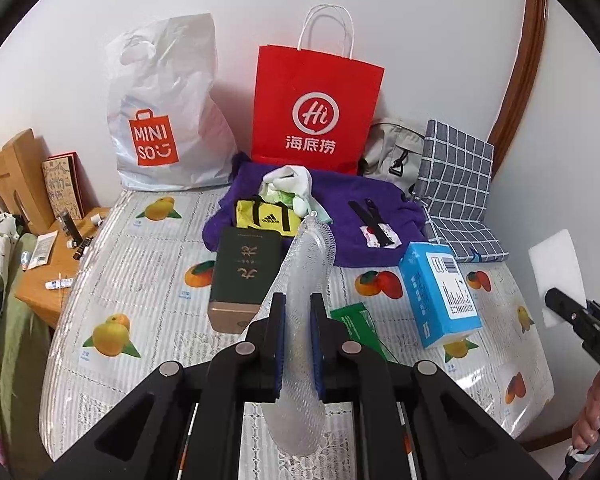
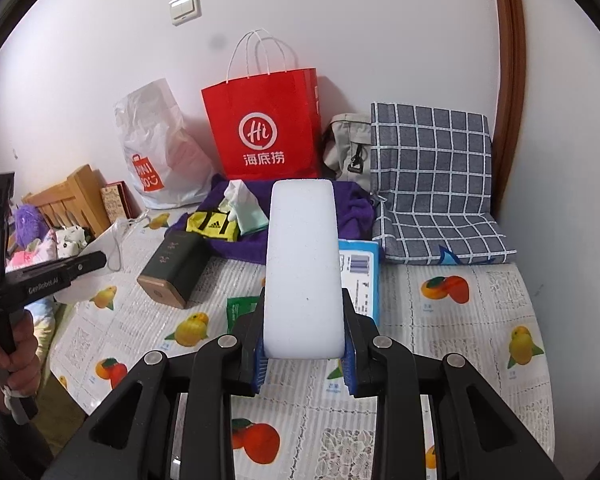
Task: Organize soft objects
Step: 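Lift the clear bag with the left gripper while the right gripper carries the foam block toward the towel, then carry the clear bag and white foam block over the purple towel with both grippers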
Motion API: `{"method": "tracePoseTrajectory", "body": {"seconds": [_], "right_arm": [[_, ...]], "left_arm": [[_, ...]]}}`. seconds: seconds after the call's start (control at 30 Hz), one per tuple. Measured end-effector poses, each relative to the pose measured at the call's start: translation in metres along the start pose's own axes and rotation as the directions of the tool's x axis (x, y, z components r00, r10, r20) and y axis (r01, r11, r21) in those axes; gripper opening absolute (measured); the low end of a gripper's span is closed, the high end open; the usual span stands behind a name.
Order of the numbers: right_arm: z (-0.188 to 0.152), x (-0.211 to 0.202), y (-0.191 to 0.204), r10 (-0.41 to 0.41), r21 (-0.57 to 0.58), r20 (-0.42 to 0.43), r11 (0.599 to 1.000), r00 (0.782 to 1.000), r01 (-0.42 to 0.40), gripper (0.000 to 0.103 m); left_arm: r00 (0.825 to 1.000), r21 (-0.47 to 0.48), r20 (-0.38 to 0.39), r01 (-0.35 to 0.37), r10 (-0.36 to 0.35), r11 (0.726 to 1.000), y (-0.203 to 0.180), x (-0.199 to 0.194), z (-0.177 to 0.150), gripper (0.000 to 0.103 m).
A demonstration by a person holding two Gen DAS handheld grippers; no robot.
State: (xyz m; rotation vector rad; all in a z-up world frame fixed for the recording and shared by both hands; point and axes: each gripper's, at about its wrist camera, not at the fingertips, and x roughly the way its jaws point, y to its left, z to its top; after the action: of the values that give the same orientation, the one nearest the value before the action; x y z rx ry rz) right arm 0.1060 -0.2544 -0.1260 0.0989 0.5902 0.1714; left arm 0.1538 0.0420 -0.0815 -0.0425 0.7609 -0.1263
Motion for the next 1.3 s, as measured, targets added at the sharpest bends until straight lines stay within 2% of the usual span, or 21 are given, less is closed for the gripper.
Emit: {"method": "tracePoseTrajectory", "body": {"seconds": [0.43,1.3], "right_arm": [[0.030,0.011,0.004,0.017,-0.025,0.016,1.000,1.000,-0.017,0.029],[0.076,0.071,-0.003,0.009,-0.046,0.009,0.999,1.000,-0.008,0.029]], "left_arm": [[1.000,-0.035,0.015,-0.025,0.026,0.999,0.011,0.007,0.022,0.011],[0.999,-0.008,0.032,-0.036,0.036,0.999,0.001,0.054,0.077,0.011]]}}
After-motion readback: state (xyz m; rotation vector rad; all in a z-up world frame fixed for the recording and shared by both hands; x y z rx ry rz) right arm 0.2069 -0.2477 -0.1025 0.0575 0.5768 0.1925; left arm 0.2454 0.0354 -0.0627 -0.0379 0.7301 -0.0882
